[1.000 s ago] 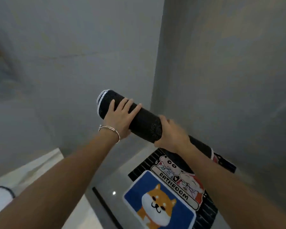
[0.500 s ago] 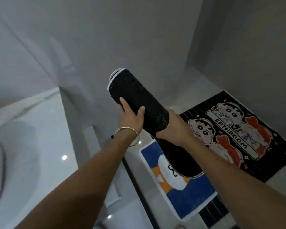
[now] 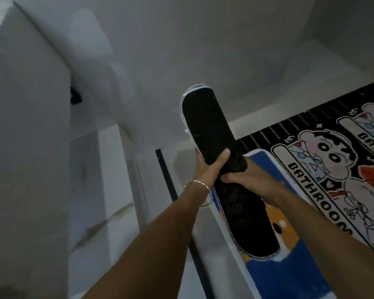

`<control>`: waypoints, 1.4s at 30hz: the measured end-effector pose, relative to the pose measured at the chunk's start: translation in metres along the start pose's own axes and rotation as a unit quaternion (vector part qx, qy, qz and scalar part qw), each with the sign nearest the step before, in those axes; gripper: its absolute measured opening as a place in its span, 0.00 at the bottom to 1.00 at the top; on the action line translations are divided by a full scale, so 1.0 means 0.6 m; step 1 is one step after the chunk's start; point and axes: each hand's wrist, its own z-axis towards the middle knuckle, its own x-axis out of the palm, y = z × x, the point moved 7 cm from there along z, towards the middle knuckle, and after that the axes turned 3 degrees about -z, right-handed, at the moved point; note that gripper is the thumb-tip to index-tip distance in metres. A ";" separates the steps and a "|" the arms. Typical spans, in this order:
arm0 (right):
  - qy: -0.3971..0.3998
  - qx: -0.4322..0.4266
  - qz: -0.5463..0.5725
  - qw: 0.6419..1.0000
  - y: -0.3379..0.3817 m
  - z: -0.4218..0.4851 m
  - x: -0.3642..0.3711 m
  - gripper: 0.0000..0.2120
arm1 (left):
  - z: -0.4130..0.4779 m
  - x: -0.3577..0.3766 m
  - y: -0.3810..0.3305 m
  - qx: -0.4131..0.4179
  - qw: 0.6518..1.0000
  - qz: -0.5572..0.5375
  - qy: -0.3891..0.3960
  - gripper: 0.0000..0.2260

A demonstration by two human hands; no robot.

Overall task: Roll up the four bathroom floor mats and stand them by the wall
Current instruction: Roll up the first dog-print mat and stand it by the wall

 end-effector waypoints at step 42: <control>0.007 -0.173 -0.152 0.973 -0.363 0.416 0.487 0.45 | 0.214 -0.442 0.475 -0.142 0.895 0.233 -0.352 0.23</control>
